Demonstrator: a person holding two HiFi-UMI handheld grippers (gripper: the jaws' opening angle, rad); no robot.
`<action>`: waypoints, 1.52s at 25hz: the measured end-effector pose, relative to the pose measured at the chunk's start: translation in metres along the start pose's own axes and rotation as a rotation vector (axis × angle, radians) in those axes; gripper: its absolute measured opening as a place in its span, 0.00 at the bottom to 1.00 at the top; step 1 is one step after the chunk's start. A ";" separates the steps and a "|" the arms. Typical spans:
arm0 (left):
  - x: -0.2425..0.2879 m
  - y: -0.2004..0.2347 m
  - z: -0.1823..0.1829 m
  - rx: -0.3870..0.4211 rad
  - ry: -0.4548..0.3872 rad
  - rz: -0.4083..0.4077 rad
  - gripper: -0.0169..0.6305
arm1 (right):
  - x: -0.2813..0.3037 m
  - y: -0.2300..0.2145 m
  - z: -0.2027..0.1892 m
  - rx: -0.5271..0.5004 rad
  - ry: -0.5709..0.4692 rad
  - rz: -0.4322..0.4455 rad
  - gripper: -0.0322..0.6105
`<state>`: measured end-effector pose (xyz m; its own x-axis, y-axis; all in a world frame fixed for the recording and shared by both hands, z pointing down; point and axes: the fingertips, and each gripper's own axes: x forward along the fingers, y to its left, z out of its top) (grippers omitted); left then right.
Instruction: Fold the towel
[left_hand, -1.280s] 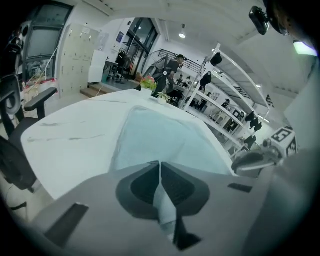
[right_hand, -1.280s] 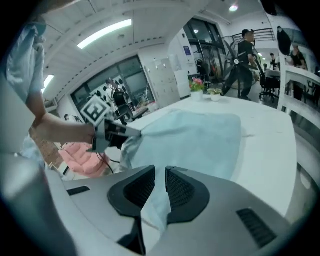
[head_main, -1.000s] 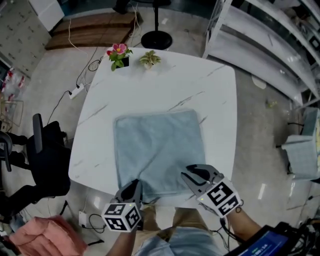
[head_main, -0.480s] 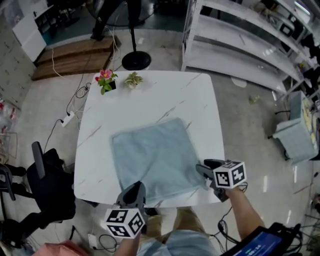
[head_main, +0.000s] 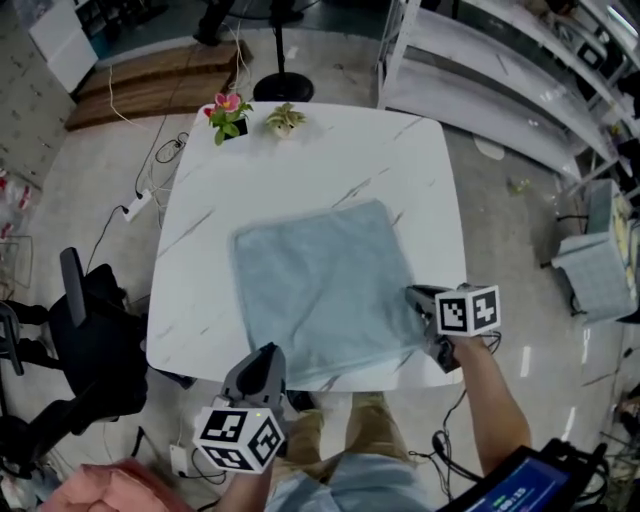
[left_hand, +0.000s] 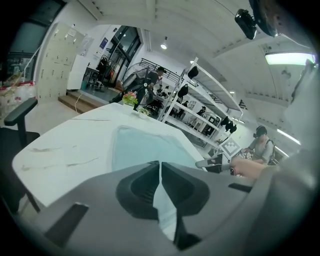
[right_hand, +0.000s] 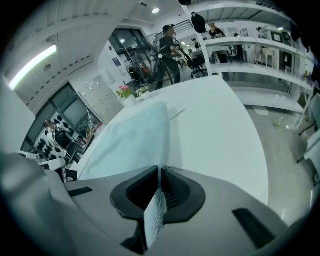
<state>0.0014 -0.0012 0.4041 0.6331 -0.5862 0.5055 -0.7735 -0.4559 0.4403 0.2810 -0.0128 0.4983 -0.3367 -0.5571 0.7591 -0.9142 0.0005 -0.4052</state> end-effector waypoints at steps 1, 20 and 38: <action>-0.004 0.003 0.000 -0.007 -0.008 0.003 0.05 | -0.004 0.005 0.006 0.002 -0.023 0.006 0.11; -0.117 0.045 0.036 -0.127 -0.276 0.075 0.05 | 0.025 0.285 0.035 -0.723 -0.004 0.161 0.11; -0.130 0.097 -0.001 -0.227 -0.265 0.140 0.05 | 0.093 0.324 -0.001 -0.775 0.177 0.343 0.36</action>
<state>-0.1556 0.0315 0.3818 0.4693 -0.7991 0.3757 -0.8074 -0.2161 0.5489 -0.0468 -0.0636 0.4386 -0.5934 -0.2855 0.7526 -0.6300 0.7467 -0.2135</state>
